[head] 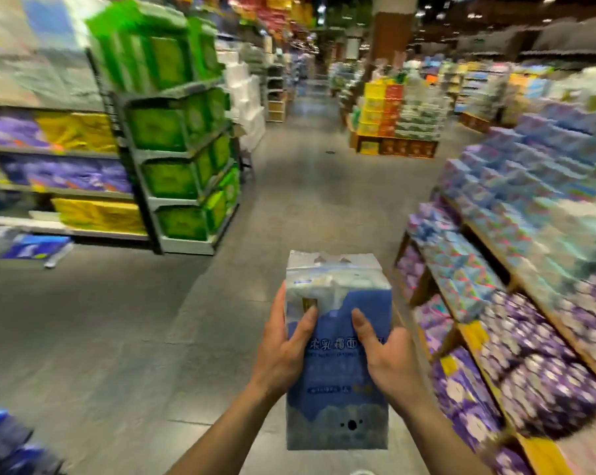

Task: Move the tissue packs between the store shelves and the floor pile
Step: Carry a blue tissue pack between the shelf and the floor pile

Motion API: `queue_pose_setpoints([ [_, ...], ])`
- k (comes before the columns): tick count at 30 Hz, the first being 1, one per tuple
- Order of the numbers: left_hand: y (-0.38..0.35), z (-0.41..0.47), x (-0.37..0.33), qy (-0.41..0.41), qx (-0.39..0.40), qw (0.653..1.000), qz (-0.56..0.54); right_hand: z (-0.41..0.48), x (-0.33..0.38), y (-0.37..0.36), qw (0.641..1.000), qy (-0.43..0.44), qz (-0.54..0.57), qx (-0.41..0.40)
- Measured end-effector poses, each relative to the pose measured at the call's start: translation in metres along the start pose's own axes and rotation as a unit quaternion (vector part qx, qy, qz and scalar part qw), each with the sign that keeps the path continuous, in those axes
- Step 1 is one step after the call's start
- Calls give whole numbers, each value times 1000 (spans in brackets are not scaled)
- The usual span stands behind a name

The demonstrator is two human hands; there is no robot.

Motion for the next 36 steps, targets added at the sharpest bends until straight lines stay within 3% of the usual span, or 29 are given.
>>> queue_pose_setpoints([
  [5, 74, 98, 3, -34, -107, 993, 20, 94, 0, -133, 990, 12, 87, 110],
  [10, 145, 185, -1, -44, -221, 973, 56, 172, 21, -259, 967, 40, 106, 227],
  [19, 316, 306, 26, -58, -370, 925, 70, 231, 38, -494, 911, 57, 136, 386],
  [27, 504, 457, 25, -77, -369, 922, 92, 284, 66, -730, 905, 55, 161, 389],
  [36, 670, 663, -4, -132, -299, 934, 144, 389, 117, -956, 918, 93, 168, 346],
])
Point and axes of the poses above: each hand's wrist, its own z-axis towards the middle knuckle, its own y-axis out of the back of the hand, x = y × z, the point moved 5 cm from there along z, towards the middle knuckle, and after that the axes turned 8 degrees about -x, right-handed, at the moved point
